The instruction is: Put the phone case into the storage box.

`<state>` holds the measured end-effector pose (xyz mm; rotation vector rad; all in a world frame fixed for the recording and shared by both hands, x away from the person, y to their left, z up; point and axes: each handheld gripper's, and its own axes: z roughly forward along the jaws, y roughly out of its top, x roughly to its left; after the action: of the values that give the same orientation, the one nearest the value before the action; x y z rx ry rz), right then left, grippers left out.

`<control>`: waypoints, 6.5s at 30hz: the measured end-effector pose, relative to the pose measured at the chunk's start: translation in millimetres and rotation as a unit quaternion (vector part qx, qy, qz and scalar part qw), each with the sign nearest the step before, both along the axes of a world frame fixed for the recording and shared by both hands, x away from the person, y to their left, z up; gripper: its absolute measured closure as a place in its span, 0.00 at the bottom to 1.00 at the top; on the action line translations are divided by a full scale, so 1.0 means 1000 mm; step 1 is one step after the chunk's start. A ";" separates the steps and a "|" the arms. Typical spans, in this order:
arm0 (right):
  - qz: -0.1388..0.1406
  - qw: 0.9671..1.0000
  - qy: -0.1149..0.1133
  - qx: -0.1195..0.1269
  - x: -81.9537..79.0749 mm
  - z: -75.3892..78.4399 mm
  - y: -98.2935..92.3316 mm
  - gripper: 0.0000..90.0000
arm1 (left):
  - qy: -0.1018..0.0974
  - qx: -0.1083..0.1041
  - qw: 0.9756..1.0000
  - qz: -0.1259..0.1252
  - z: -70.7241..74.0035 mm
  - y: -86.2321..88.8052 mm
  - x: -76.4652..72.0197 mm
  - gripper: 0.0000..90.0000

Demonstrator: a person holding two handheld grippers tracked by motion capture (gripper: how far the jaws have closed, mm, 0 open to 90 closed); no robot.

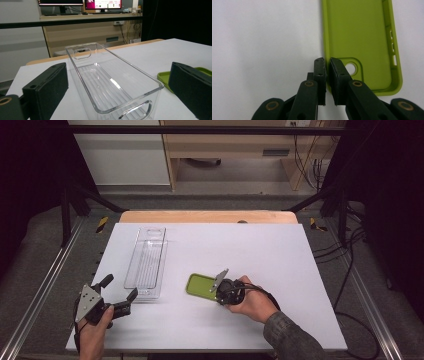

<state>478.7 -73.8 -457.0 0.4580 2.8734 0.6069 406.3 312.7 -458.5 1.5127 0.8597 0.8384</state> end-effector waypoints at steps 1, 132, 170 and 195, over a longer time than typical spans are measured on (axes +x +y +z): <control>0.000 1.000 0.000 0.000 0.000 0.000 0.000 0.93 | 0.000 -0.001 1.000 0.000 0.000 0.000 0.000 0.03; 0.045 0.991 -0.125 0.013 -0.045 0.040 0.012 0.98 | 0.082 0.138 0.982 -0.102 0.101 -0.082 0.061 0.03; 0.049 0.989 -0.140 0.019 -0.048 0.047 0.015 0.98 | 0.103 0.223 0.963 -0.107 0.099 -0.121 0.080 0.04; 0.052 0.987 -0.149 0.019 -0.050 0.050 0.014 0.98 | 0.088 0.260 0.955 -0.110 0.111 -0.150 0.089 0.04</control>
<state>429.0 -59.5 -407.1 0.2026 2.6162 0.6852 495.8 162.5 -347.4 2.1287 0.6011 0.8075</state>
